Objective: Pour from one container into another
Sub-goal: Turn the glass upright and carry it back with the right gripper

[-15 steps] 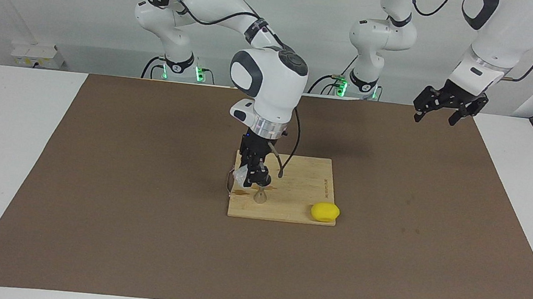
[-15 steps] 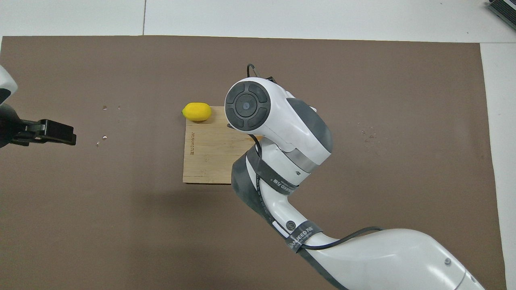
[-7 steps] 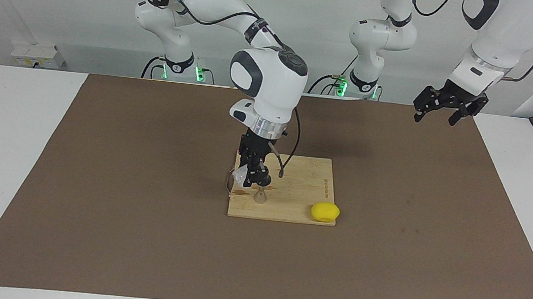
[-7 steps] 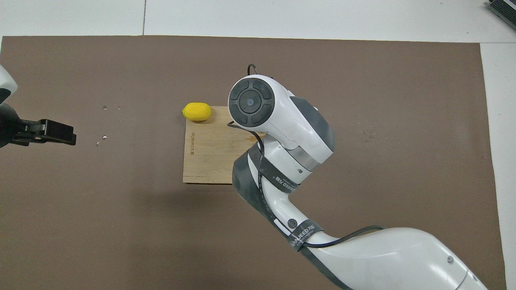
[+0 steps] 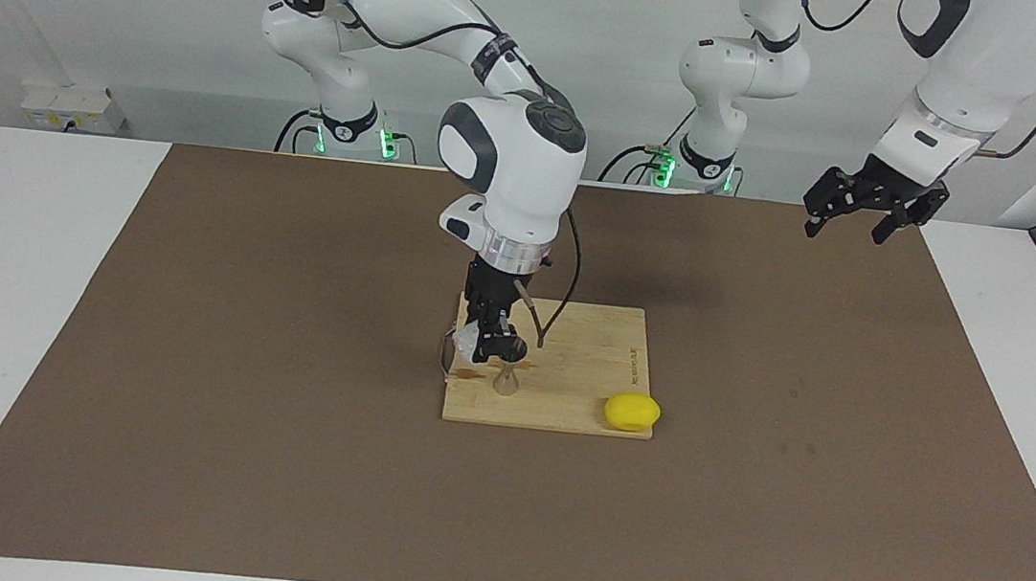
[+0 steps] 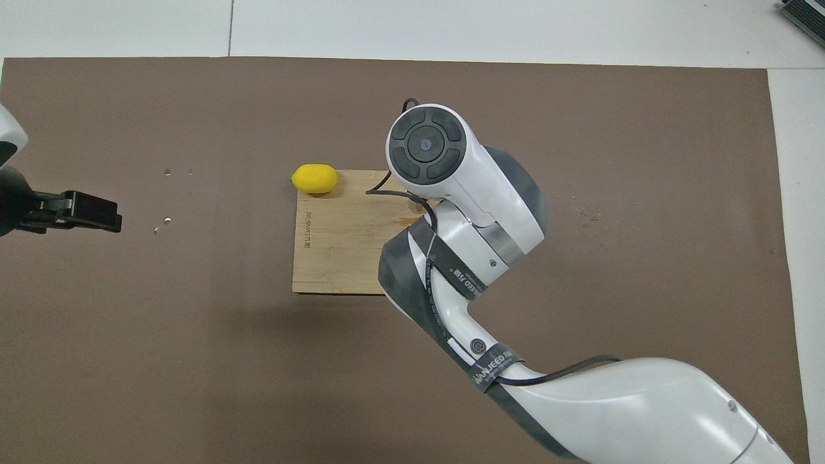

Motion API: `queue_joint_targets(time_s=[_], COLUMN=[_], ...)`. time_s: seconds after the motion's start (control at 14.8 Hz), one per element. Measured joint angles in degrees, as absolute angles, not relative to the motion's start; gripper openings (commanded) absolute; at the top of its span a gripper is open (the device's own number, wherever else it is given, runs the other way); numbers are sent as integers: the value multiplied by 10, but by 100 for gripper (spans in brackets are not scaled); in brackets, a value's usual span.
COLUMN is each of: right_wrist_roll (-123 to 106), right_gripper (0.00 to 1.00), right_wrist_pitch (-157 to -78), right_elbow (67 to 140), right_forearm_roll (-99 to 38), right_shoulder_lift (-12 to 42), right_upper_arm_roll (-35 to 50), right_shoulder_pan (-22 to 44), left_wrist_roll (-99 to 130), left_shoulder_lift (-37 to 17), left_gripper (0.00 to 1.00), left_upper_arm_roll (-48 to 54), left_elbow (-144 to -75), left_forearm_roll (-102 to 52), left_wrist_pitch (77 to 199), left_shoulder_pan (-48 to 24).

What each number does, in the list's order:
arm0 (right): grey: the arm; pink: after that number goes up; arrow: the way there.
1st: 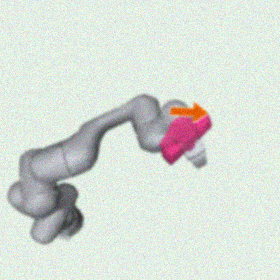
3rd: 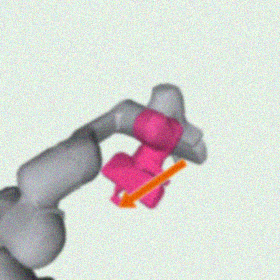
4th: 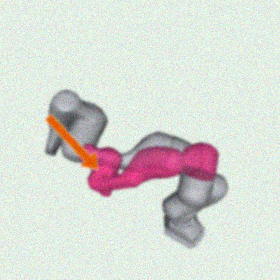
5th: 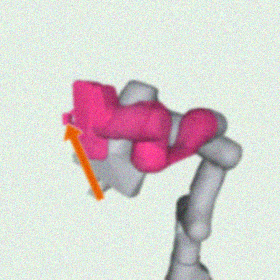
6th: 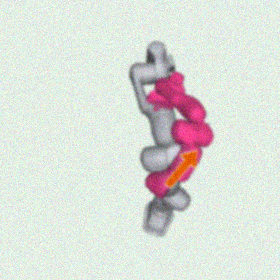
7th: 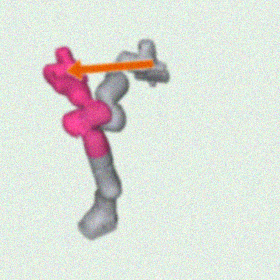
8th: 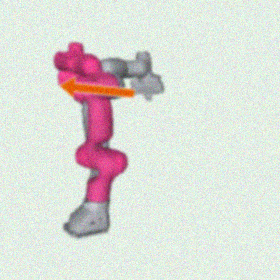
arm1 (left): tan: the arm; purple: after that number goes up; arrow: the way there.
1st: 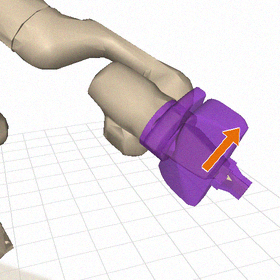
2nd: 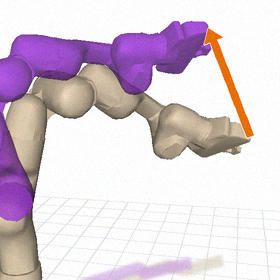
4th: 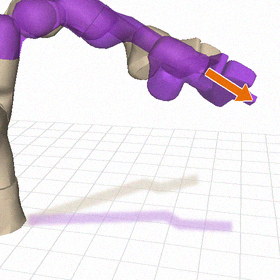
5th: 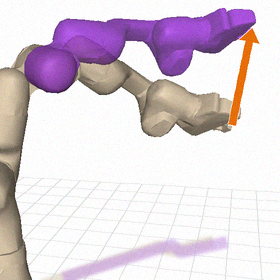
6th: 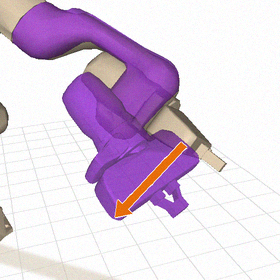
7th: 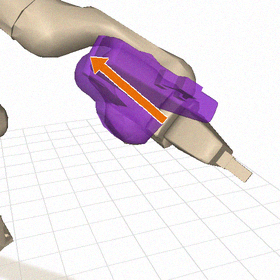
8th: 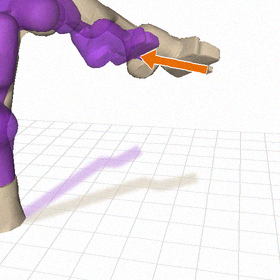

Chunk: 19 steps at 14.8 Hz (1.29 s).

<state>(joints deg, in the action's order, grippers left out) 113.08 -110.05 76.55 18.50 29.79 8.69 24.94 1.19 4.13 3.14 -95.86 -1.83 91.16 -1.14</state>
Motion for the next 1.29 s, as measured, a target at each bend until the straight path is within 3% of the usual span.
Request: queue_joint_targets(time_s=[0.68, 1.01, 1.29], right_wrist_roll=[1101, 1001, 883], right_gripper=[0, 0, 0], right_wrist_pitch=[-1125, -1216, -1225], right_elbow=[786, 894, 956], right_forearm_roll=[10, -125, -195], right_shoulder_lift=[303, 287, 263], right_upper_arm_roll=[86, 86, 85], right_shoulder_pan=[151, 69, -2], left_wrist_roll=[12, 12, 12], left_shoulder_lift=[41, 41, 41], left_gripper=[100, 100, 100], left_upper_arm_roll=[31, 31, 31], left_elbow=[-959, -959, -959], left_forearm_roll=[-18, -18, -18], left_wrist_pitch=[912, 912, 912], left_shoulder_pan=[-11, -11, -11])
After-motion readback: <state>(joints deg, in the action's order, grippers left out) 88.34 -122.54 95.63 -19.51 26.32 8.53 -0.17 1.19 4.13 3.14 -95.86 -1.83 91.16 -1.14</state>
